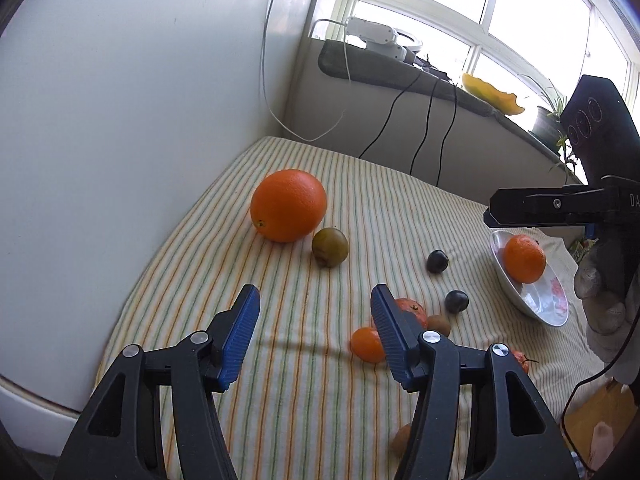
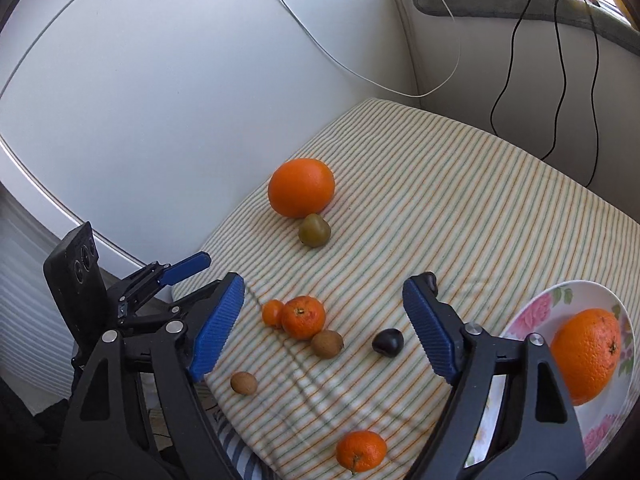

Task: Organize fruits
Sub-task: 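Move the right tool to the second large orange and close on it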

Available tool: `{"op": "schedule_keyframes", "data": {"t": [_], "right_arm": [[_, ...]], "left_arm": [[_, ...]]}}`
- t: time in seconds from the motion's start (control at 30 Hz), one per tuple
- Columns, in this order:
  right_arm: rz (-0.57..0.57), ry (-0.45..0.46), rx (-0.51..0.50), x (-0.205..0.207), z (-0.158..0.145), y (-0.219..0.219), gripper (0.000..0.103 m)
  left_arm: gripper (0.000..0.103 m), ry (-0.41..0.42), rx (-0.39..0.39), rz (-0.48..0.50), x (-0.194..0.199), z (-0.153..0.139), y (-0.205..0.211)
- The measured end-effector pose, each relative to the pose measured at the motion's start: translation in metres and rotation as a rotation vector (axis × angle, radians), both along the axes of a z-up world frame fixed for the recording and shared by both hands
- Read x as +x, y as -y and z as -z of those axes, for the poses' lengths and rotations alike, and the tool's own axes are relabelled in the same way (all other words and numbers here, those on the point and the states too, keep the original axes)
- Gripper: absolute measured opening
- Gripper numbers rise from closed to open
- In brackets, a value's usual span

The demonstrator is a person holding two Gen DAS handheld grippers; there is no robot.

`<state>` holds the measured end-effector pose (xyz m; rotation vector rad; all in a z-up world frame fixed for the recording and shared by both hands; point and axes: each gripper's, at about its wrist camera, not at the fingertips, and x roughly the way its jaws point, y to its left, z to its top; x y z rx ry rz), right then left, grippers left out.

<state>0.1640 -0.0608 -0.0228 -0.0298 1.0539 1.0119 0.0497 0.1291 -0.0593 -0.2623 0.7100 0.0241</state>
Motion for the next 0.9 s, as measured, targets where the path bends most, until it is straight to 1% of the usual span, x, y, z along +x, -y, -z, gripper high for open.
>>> {"op": "schedule_keyframes", "data": {"t": [0.1, 0.13, 0.23, 0.3, 0.37, 0.47, 0.63, 0.8, 0.83, 0.9], "right_arm": [[0.014, -0.099, 0.032, 0.02, 0.009, -0.025, 0.09], [0.025, -0.125, 0.037, 0.027, 0.014, -0.032, 0.09], [0.054, -0.201, 0.035, 0.045, 0.03, -0.053, 0.09], [0.069, -0.245, 0.034, 0.055, 0.041, -0.066, 0.09], [0.08, -0.272, 0.035, 0.063, 0.05, -0.077, 0.091], [0.087, -0.28, 0.025, 0.07, 0.059, -0.09, 0.09], [0.082, -0.293, 0.013, 0.077, 0.069, -0.108, 0.09], [0.071, -0.294, 0.003, 0.08, 0.072, -0.122, 0.09], [0.07, -0.295, 0.002, 0.08, 0.073, -0.124, 0.09], [0.06, -0.294, -0.004, 0.08, 0.075, -0.132, 0.086]], "left_arm": [[0.062, -0.004, 0.005, 0.003, 0.017, 0.003, -0.007], [0.064, -0.008, 0.001, 0.003, 0.023, 0.004, -0.011], [0.064, -0.015, -0.027, 0.014, 0.038, 0.008, -0.021], [0.064, -0.018, -0.032, 0.02, 0.048, 0.01, -0.025], [0.064, -0.021, -0.043, 0.027, 0.057, 0.011, -0.03], [0.066, -0.032, -0.067, 0.031, 0.068, 0.014, -0.036], [0.066, -0.038, -0.076, 0.038, 0.078, 0.016, -0.04], [0.066, -0.061, -0.082, 0.049, 0.087, 0.02, -0.043], [0.066, -0.066, -0.082, 0.05, 0.088, 0.021, -0.043], [0.066, -0.071, -0.083, 0.054, 0.089, 0.023, -0.042]]}}
